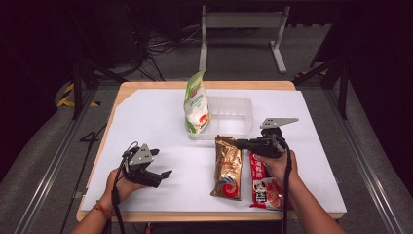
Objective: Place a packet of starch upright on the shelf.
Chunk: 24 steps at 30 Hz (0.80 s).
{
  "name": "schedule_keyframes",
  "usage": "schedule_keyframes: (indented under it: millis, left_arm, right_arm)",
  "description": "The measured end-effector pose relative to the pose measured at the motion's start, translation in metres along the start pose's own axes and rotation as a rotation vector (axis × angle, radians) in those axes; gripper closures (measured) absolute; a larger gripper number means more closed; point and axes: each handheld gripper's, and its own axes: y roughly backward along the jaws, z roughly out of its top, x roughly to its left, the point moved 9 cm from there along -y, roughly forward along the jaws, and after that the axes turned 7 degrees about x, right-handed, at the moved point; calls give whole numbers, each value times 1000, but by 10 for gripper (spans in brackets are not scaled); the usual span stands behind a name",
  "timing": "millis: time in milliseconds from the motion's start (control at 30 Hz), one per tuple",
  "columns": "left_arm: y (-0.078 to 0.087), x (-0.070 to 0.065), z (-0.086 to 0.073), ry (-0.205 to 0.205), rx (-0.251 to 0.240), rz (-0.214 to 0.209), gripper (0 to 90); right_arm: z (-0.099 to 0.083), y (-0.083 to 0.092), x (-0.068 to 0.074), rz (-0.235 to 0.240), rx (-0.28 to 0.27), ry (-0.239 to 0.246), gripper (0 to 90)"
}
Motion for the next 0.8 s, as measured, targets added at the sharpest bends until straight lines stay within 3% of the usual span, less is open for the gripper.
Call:
schedule_keyframes:
  millis: [400,800]
  left_arm:
    - [3,3,2,-8,-16,14,132]
    - [3,5,1,2,-20,10,133]
  right_arm:
    - [12,30,20,8,-82,61,893]
    - [21,41,22,-12,-135,68,897]
